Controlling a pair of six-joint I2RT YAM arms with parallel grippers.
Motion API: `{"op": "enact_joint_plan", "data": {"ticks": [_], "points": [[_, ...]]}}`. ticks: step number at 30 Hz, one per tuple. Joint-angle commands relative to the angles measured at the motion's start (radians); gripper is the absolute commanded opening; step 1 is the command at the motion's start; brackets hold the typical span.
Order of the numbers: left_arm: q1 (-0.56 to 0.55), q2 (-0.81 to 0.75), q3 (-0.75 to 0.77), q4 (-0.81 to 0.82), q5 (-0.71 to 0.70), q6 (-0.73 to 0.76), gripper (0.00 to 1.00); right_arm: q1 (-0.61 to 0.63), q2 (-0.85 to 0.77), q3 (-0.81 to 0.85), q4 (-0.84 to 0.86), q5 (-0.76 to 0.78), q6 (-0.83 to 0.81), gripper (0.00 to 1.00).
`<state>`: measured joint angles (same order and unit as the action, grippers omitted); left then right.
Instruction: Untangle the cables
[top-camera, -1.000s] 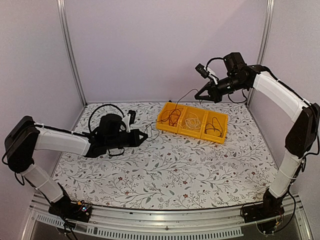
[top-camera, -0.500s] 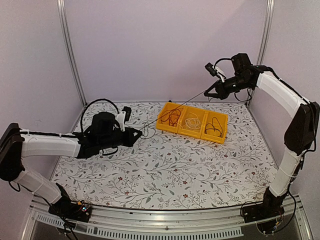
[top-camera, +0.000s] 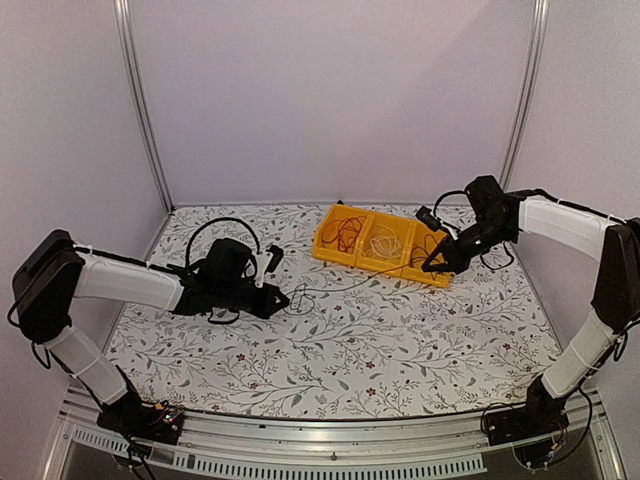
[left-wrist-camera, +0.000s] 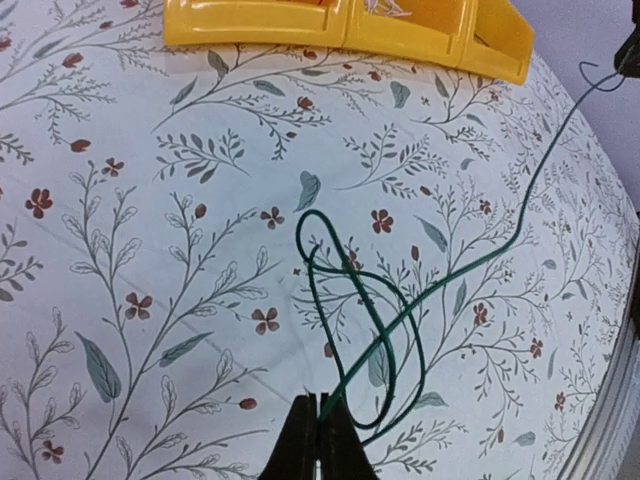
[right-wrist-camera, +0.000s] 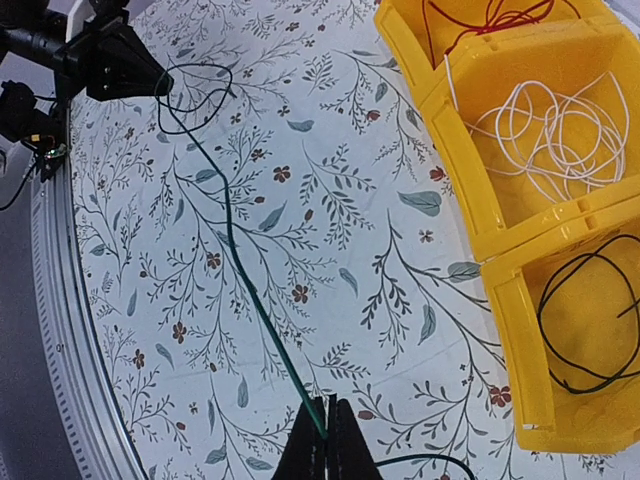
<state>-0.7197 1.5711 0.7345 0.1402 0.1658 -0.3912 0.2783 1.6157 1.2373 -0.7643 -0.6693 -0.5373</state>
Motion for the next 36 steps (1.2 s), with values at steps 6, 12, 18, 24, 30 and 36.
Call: {"op": "enact_joint_plan", "data": {"ticks": [6,12,18,24,30,36], "points": [[0.009,0.056,0.07,-0.116,0.006,0.063,0.31,0.006,-0.042,0.062,0.089,-0.022,0.077,0.0],[0.003,0.032,0.092,-0.093,0.024,0.063,0.34,0.018,-0.032,0.063,0.09,-0.025,0.077,0.0],[-0.007,0.074,0.166,-0.073,0.06,0.057,0.33,0.128,-0.045,0.102,0.041,0.01,-0.022,0.0],[-0.011,0.099,0.223,-0.072,0.106,0.054,0.32,0.264,-0.05,0.16,0.007,0.02,-0.066,0.0],[-0.017,0.065,0.191,-0.022,0.16,0.057,0.3,0.338,-0.03,0.22,0.006,0.008,-0.081,0.0],[-0.07,-0.009,0.136,0.054,0.155,0.102,0.28,0.338,0.05,0.243,0.047,-0.01,-0.02,0.0]]}}
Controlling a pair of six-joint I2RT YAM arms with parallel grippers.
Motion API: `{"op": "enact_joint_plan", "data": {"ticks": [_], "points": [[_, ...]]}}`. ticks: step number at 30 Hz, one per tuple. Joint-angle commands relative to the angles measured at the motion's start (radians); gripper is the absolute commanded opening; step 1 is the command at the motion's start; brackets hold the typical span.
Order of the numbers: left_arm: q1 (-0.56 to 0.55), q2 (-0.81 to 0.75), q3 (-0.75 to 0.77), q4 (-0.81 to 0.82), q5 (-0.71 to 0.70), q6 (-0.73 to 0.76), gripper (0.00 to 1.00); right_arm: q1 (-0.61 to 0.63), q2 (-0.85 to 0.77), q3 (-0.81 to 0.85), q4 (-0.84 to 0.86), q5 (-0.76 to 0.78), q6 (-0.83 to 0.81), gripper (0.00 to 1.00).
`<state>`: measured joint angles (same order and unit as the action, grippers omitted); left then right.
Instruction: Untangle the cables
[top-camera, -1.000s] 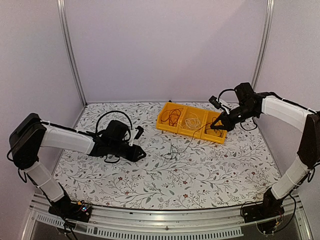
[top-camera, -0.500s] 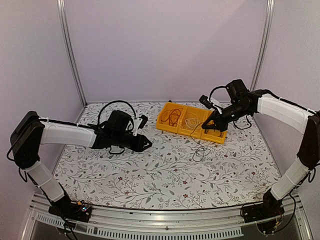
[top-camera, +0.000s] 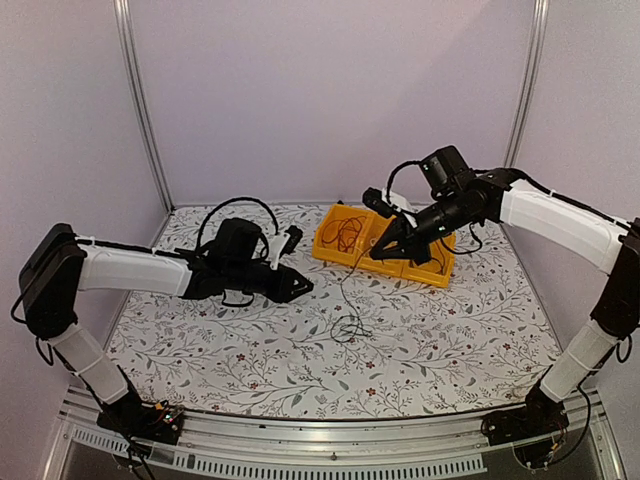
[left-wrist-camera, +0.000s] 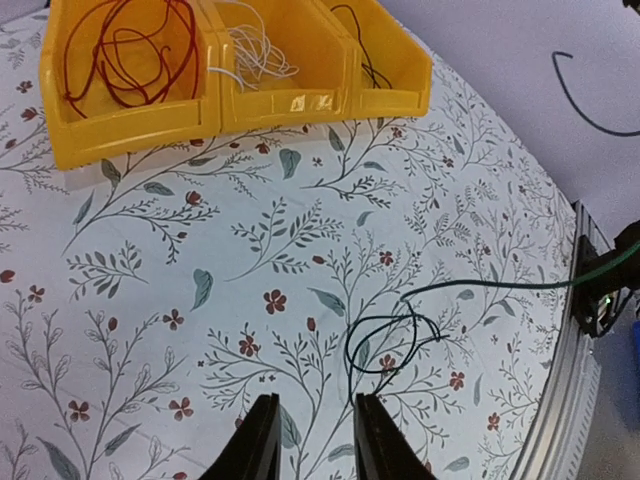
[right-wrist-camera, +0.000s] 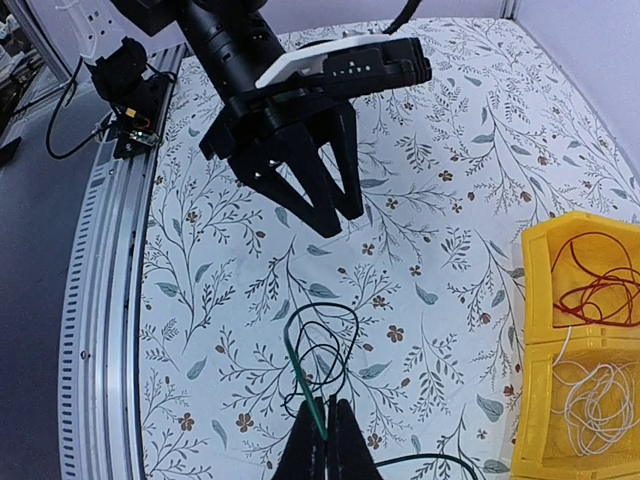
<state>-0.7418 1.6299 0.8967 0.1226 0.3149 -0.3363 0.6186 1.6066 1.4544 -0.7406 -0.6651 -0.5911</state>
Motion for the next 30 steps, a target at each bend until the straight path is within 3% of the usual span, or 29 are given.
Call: {"op": "enact_joint_plan", "data": {"ticks": [1,7,14,30], "points": [[-0.06,-0.079,-0.027,0.065,-0.019,0.063,0.28,-0.002,0.078,0.031,0.029,-0.012,0.04,0.0],[-0.125,-0.094,-0.015,0.009,-0.072,0.181,0.28,-0.009,0.196,0.058,0.03,-0.008,0.071,0.0],[-0.188,0.016,0.092,-0.198,-0.06,0.374,0.31,-0.025,0.279,0.078,0.049,-0.009,0.111,0.0],[-0.304,0.294,0.291,-0.23,-0.307,0.701,0.39,-0.025,0.306,0.092,0.046,-0.013,0.125,0.0]]}}
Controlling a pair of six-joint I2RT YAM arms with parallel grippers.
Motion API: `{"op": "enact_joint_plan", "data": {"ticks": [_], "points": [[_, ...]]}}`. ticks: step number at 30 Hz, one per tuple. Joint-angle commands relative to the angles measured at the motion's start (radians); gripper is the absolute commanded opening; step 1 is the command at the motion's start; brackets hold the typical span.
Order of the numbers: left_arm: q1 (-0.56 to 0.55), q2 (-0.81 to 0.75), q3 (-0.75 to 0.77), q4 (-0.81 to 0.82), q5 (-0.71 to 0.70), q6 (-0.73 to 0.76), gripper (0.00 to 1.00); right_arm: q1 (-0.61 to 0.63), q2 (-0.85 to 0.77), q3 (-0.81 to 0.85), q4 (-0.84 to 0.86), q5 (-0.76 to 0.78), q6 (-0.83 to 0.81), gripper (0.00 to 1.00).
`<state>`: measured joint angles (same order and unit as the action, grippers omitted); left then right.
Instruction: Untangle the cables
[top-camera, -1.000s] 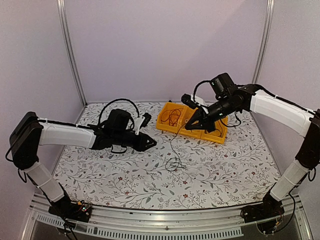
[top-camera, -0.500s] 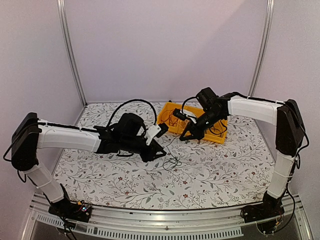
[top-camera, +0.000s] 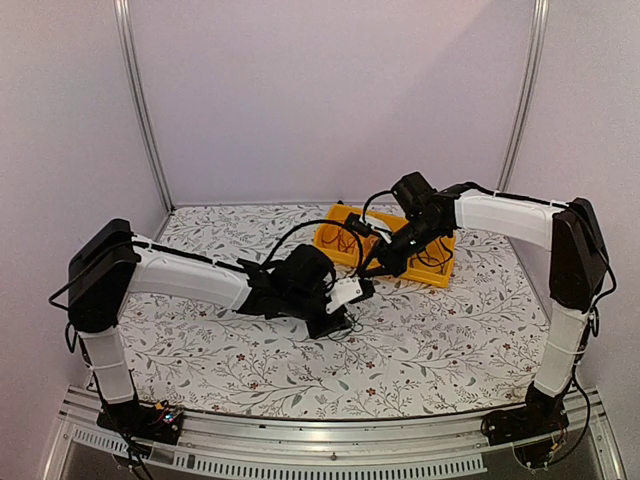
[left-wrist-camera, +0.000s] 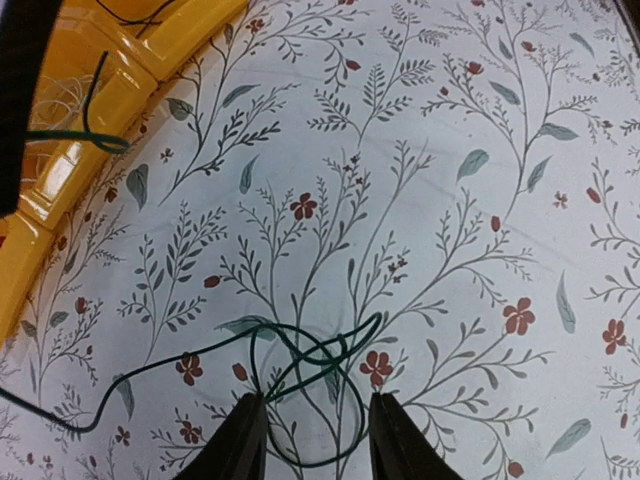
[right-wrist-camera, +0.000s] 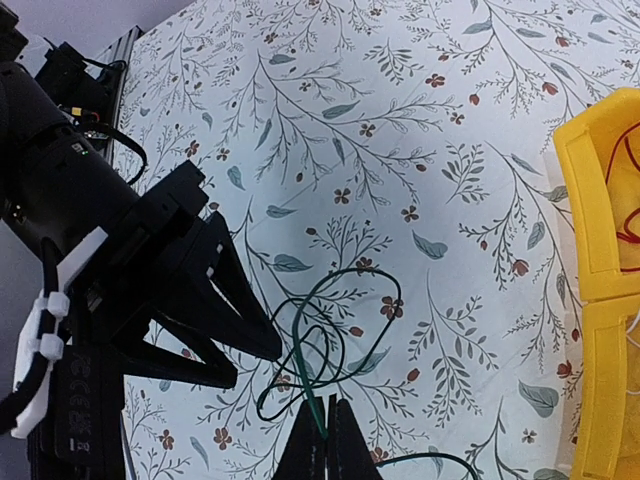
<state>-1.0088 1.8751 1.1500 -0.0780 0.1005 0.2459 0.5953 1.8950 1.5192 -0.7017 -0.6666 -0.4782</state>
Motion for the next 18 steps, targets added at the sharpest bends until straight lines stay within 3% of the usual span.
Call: {"op": "enact_joint_plan", "data": {"ticks": [1,7,13,18], "points": [[-0.041,0.063,0.042,-0.03,-0.111,0.134,0.39,-0.002,0.018,0.027,0.007,-0.01,0.012,0.0],[-0.043,0.107,0.04,0.017,-0.179,0.181,0.37,-0.002,0.018,0.028,0.003,-0.008,0.012,0.0],[-0.039,0.135,0.037,0.125,-0.256,0.208,0.23,-0.002,0.029,0.043,-0.014,-0.01,0.012,0.0],[-0.04,0.133,0.03,0.165,-0.258,0.208,0.22,-0.002,0.04,0.055,-0.02,-0.006,0.016,0.0]]}}
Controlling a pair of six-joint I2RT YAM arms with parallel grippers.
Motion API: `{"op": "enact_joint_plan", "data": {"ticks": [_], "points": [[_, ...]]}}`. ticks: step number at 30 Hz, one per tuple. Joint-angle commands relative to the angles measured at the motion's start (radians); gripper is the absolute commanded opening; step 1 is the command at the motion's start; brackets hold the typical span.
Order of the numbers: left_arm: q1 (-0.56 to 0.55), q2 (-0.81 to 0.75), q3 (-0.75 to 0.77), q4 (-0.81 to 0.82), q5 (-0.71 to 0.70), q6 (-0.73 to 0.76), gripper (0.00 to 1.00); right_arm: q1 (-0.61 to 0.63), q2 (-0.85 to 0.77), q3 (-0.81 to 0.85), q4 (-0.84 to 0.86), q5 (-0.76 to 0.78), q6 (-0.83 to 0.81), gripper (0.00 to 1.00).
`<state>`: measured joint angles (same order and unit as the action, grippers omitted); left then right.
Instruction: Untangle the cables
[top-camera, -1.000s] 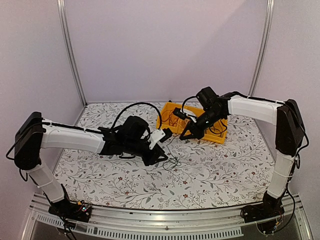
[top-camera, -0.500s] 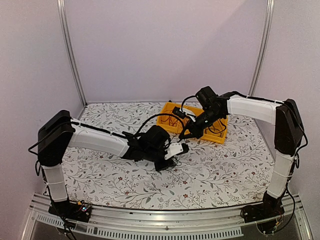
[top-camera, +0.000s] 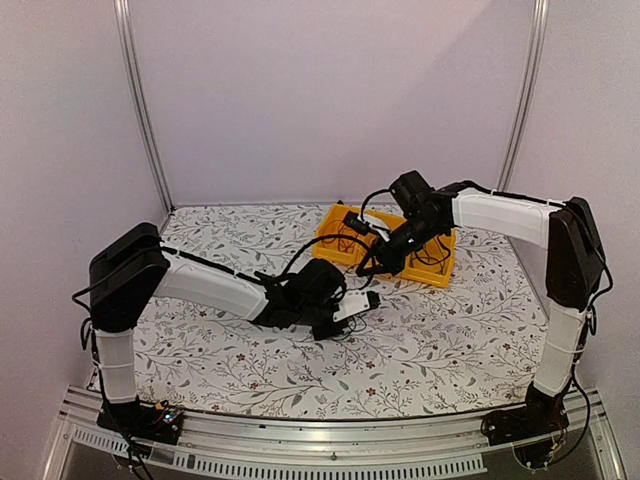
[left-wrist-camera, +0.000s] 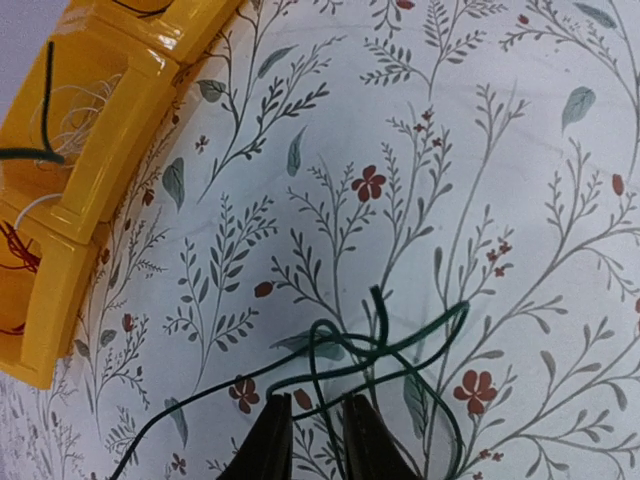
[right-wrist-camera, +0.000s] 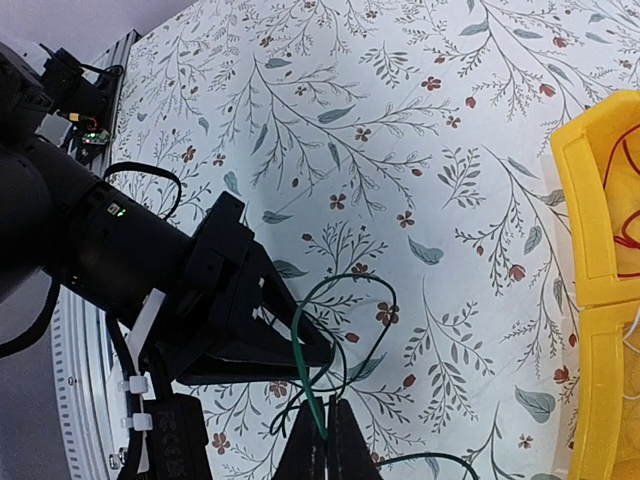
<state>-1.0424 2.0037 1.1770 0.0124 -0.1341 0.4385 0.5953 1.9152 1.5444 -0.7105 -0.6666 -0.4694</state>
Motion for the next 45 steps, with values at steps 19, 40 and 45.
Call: {"op": "enact_joint_plan", "data": {"ticks": [19,40,45], "points": [[-0.011,-0.031,-0.053,0.154,-0.091,-0.031,0.37,-0.002,0.039,0.034,-0.014,-0.005,0.008,0.0],[-0.002,-0.076,-0.074,0.167,-0.024,-0.139,0.0,-0.042,0.018,0.03,-0.017,0.054,0.004,0.0],[-0.002,-0.401,-0.361,0.145,-0.114,-0.219,0.0,-0.228,-0.016,0.049,-0.013,0.119,-0.025,0.0]]}}
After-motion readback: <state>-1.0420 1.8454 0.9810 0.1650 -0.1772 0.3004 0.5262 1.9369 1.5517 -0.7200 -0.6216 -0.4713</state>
